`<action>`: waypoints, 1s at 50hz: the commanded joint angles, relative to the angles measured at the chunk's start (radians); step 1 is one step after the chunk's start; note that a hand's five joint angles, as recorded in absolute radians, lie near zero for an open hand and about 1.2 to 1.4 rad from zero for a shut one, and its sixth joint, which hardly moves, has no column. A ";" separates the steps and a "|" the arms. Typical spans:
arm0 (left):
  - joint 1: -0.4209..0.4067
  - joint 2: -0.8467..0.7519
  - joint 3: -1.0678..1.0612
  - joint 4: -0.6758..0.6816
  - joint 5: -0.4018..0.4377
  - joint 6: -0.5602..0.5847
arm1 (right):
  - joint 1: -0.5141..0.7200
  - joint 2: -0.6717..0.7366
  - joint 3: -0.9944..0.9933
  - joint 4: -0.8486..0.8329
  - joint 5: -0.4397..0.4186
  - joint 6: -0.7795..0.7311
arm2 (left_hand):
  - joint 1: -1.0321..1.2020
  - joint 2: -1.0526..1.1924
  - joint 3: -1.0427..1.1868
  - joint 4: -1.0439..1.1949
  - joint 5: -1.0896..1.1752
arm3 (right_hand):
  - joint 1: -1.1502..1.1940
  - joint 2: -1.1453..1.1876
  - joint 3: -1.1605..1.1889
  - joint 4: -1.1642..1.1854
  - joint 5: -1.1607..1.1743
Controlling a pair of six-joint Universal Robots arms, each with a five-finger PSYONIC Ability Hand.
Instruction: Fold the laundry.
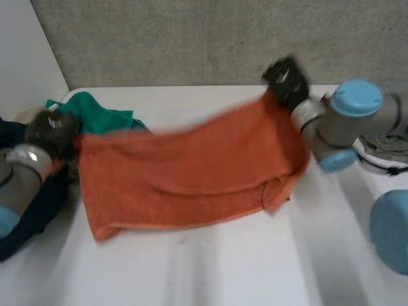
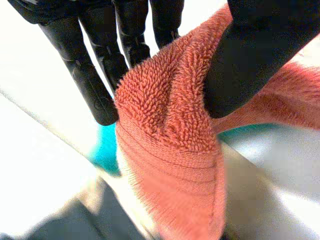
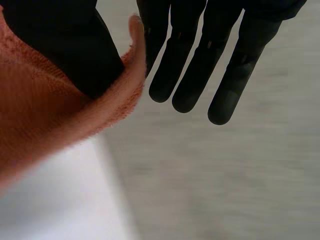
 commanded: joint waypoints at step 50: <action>-0.188 -0.033 -0.128 0.013 -0.138 -0.105 | -0.432 -0.462 0.882 0.087 -0.326 0.239 | -0.441 -0.527 -0.512 -0.559 -0.474 | 0.263 0.215 0.207 0.199 0.228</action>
